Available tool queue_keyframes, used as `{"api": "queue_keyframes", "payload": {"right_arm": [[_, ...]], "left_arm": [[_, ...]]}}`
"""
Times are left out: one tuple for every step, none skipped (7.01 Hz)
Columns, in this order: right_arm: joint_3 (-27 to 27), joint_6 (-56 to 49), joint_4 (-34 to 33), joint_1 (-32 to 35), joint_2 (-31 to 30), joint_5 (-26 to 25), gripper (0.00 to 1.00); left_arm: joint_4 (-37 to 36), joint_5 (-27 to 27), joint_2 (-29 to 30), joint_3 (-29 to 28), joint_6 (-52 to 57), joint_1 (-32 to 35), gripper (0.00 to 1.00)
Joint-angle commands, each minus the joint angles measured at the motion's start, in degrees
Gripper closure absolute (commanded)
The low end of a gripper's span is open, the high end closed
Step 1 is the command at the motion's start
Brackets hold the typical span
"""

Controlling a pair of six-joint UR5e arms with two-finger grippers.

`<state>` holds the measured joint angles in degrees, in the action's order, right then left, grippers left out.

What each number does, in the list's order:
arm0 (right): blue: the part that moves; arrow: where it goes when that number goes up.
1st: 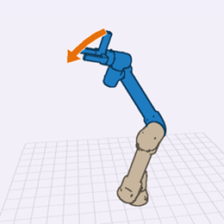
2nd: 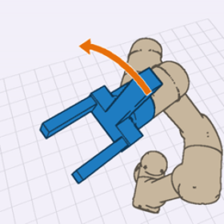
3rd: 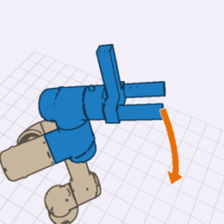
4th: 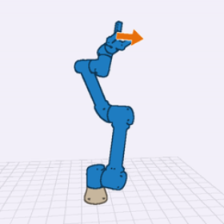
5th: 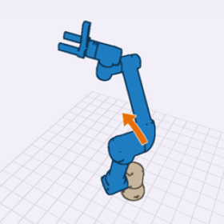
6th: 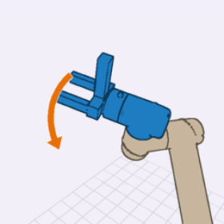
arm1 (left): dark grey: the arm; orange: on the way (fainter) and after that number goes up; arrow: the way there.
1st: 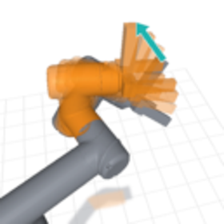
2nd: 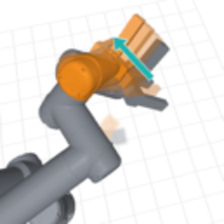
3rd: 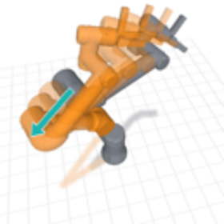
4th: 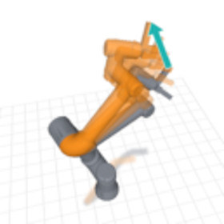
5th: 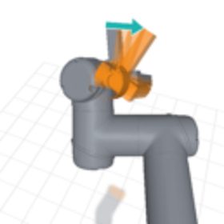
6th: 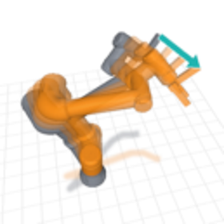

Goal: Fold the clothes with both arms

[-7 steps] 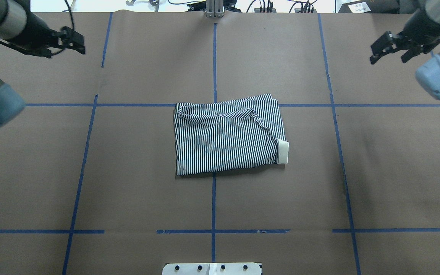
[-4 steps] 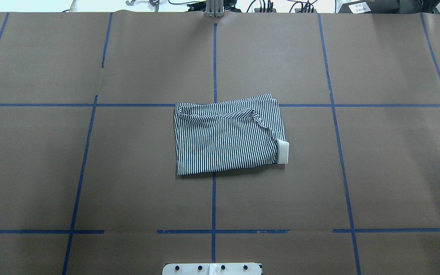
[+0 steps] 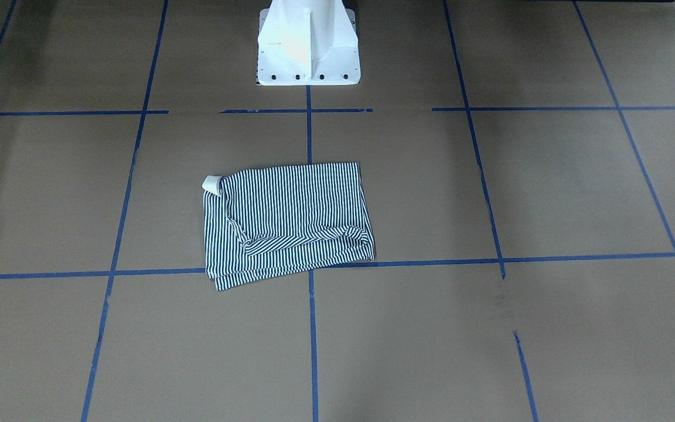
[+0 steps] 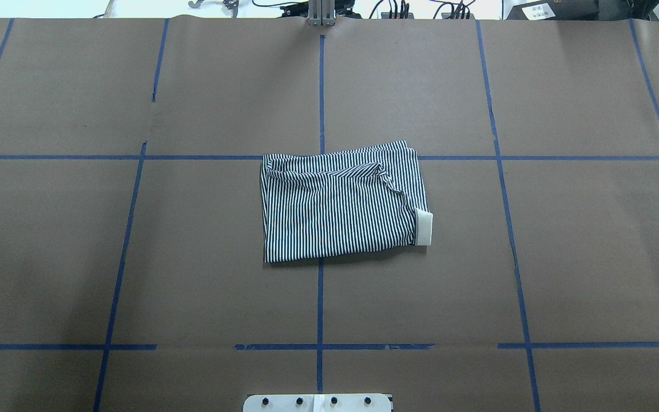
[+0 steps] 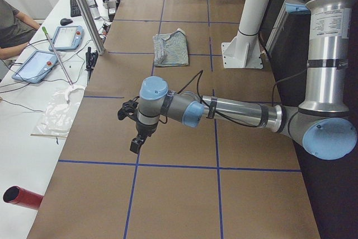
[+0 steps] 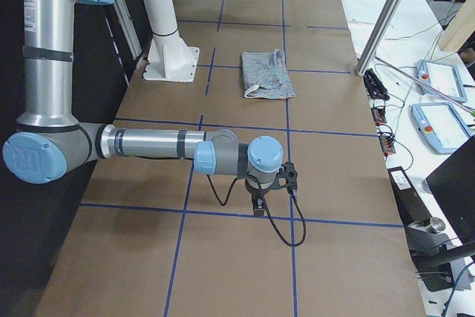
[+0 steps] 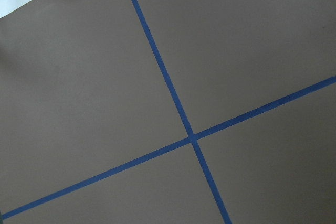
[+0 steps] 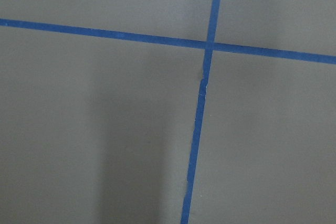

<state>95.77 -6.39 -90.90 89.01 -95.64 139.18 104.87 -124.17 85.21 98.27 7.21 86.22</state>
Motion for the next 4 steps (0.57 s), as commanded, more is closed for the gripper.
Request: {"api": "queue_keyframes", "payload": {"right_arm": [[-0.58,-0.02,-0.06,0.11,-1.3,-0.05,0.0],[-1.19,-0.11,0.02,0.11,-1.57,-0.13,0.0],[-1.37,-0.2,0.11,0.11,-1.48,-0.22,0.0],[-1.38,-0.2,0.11,0.29,-1.48,-0.22,0.0]], "left_arm": [[-2.37,-1.51,-1.27,-1.5,0.26,0.79,0.0],[-7.96,-5.17,-1.18,-0.54,0.44,2.53,0.0],[-10.89,-6.08,-1.18,1.64,0.53,3.42,0.0],[-12.74,-6.18,-1.1,2.45,0.61,3.6,0.0]]}}
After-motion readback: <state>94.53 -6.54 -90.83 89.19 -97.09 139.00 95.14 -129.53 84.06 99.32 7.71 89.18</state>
